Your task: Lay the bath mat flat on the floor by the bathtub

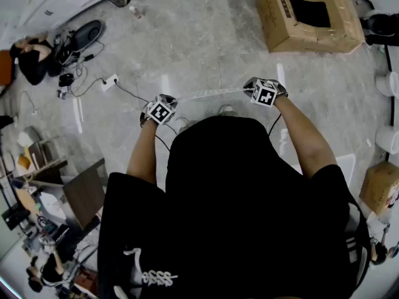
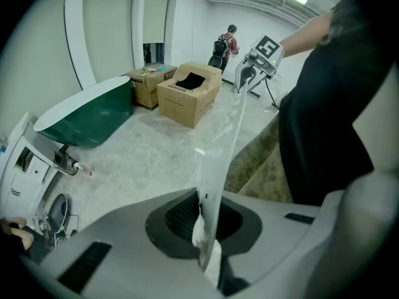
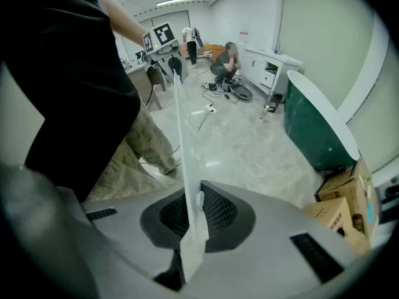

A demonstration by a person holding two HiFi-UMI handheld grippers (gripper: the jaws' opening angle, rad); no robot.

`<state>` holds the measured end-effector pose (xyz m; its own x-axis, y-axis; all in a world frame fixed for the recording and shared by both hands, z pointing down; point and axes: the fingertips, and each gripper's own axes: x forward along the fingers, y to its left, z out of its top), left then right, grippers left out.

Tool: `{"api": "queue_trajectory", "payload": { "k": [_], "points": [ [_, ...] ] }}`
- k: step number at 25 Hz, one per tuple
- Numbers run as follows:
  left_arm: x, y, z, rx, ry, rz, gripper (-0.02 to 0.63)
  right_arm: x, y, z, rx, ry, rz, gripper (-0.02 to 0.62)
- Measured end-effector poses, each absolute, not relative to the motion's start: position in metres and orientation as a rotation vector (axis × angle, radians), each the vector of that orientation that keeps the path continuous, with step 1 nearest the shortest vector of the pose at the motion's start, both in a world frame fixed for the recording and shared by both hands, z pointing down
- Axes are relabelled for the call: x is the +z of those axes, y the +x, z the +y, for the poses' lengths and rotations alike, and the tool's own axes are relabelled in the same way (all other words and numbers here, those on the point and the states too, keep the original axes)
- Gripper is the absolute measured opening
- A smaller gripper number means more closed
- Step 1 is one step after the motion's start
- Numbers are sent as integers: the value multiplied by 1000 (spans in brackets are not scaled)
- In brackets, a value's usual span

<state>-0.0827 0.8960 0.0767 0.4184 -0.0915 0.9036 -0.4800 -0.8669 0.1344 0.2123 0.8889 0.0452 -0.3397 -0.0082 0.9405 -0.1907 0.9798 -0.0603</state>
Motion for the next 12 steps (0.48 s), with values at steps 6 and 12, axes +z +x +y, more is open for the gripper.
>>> {"api": "queue_trajectory", "payload": {
  "k": [6, 12],
  "points": [
    [77, -78, 896, 1441, 2301, -479, 29, 45, 215, 892, 175, 102, -1912, 29],
    [72, -59, 883, 1445, 2283, -521, 29, 45, 235, 884, 171, 97, -1928, 29]
  ]
}}
